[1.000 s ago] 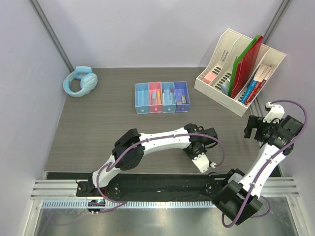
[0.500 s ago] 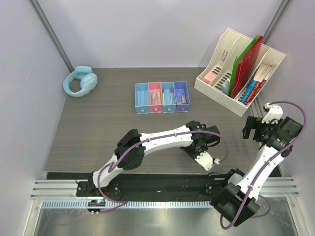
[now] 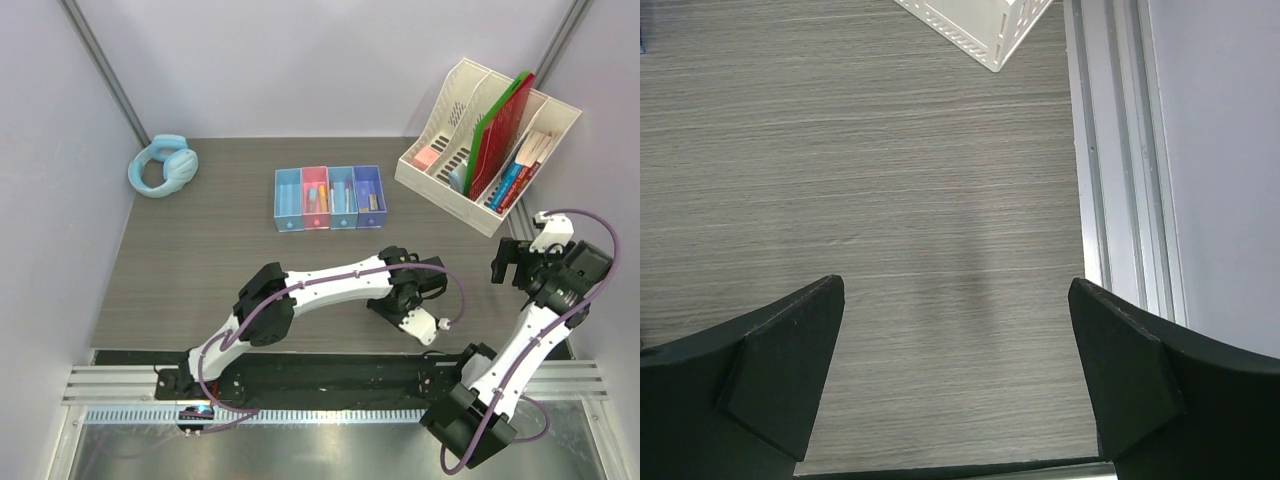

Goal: Sort the stationery into containers
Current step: Place the stationery at the center of the board.

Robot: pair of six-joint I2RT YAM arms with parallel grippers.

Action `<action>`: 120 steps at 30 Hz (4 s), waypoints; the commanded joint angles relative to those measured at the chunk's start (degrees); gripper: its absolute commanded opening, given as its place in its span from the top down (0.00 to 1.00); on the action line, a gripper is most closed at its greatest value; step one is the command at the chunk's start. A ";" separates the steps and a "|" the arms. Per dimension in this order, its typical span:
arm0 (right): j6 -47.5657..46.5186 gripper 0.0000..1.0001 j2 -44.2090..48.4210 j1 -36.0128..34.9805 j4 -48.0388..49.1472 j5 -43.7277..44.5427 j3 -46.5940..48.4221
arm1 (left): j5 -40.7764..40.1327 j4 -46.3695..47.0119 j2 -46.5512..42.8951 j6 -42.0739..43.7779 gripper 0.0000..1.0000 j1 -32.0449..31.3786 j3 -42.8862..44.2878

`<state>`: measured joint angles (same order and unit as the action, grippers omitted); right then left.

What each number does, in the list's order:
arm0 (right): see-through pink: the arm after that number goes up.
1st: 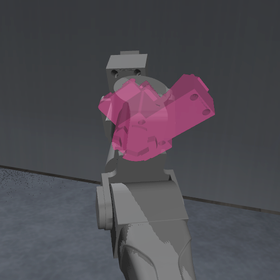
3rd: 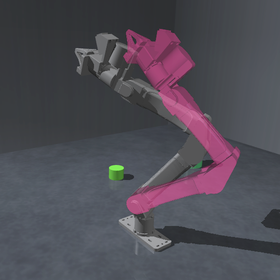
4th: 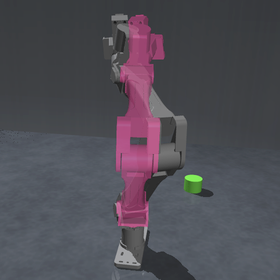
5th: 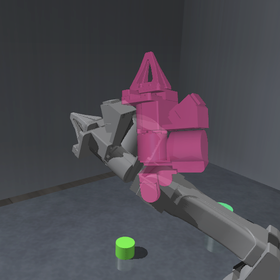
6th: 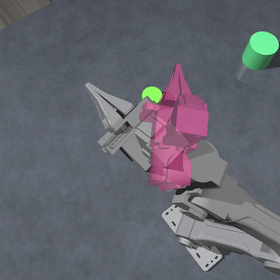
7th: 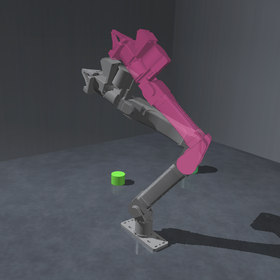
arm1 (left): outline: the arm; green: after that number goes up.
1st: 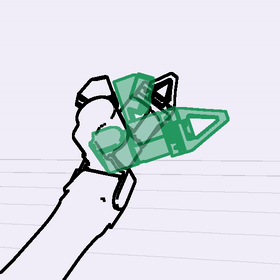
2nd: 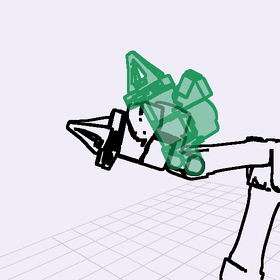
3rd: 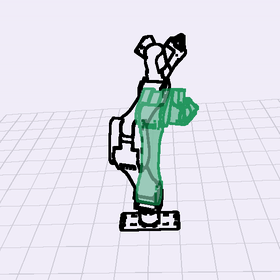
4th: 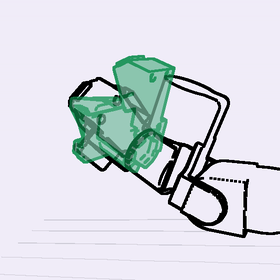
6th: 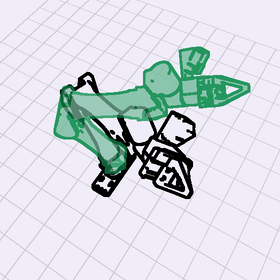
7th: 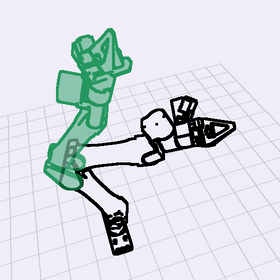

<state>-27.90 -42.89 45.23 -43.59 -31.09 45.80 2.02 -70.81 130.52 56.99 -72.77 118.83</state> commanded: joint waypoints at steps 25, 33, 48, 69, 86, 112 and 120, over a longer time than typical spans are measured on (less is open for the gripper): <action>7.24 0.00 -7.29 5.74 0.35 -11.18 21.78 | 1.41 5.68 -1.14 -2.50 1.00 1.05 -3.60; 7.95 0.00 -7.56 5.74 0.53 -10.92 23.45 | 0.09 5.07 -1.67 -2.15 1.00 0.97 -1.85; 10.23 0.00 -9.84 5.74 1.41 -12.59 27.68 | -6.67 11.72 -7.11 8.04 1.00 0.97 -9.57; 11.02 0.00 -11.16 5.74 1.49 -13.47 27.76 | -3.43 21.94 -9.85 14.20 1.00 0.62 -10.54; 11.81 0.00 -9.14 5.74 1.41 -12.94 27.41 | 0.00 24.04 -6.94 16.92 1.00 0.61 -14.40; 13.58 0.00 -9.05 5.74 -1.76 -10.22 31.98 | 3.42 21.69 -11.60 25.53 1.00 2.55 -18.10; 13.66 0.00 -8.52 5.74 -2.02 -10.13 31.46 | 3.69 20.62 -11.34 27.82 1.00 2.72 -18.45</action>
<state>-14.76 -52.42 50.76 -45.74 -41.45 75.68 4.16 -48.56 122.67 82.11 -70.17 100.55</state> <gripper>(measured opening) 0.996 0.256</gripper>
